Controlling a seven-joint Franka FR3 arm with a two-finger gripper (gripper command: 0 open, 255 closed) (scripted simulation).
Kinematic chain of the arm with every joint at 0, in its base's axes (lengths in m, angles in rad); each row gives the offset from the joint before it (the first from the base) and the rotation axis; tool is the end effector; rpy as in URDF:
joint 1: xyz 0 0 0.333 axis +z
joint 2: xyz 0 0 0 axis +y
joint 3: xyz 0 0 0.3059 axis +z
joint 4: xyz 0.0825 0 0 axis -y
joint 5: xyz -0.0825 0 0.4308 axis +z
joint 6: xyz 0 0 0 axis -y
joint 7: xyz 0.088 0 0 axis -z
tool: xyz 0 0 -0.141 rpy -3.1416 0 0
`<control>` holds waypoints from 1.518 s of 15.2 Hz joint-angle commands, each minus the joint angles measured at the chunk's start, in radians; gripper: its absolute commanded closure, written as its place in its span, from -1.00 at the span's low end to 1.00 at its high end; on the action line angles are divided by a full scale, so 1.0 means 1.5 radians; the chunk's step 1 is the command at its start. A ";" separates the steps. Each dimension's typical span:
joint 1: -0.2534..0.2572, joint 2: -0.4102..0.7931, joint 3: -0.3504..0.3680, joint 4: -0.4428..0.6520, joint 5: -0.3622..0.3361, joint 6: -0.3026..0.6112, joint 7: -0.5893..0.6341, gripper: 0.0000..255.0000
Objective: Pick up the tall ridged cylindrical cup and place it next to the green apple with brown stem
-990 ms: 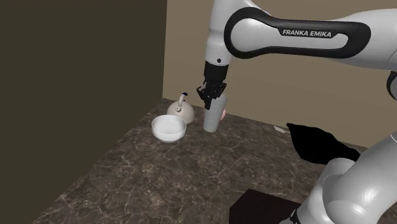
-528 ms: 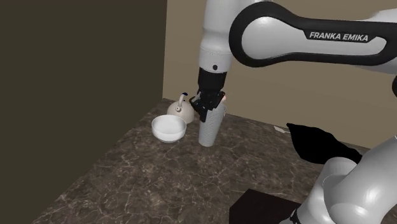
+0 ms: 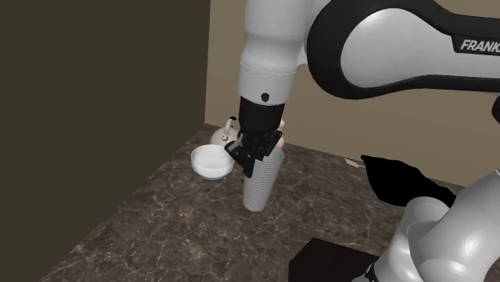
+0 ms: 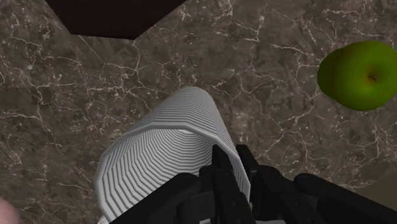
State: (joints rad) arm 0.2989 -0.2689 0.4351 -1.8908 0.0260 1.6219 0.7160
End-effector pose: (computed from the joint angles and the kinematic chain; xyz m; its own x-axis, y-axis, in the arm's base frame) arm 0.3767 0.3685 0.5549 0.9992 0.0028 0.0387 -0.0004 -0.9967 0.0806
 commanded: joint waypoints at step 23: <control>0.109 0.181 0.198 0.110 -0.063 0.031 0.324 1.00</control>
State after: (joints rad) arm 0.4625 0.0073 0.7327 -1.7094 -0.0706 1.6536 1.2030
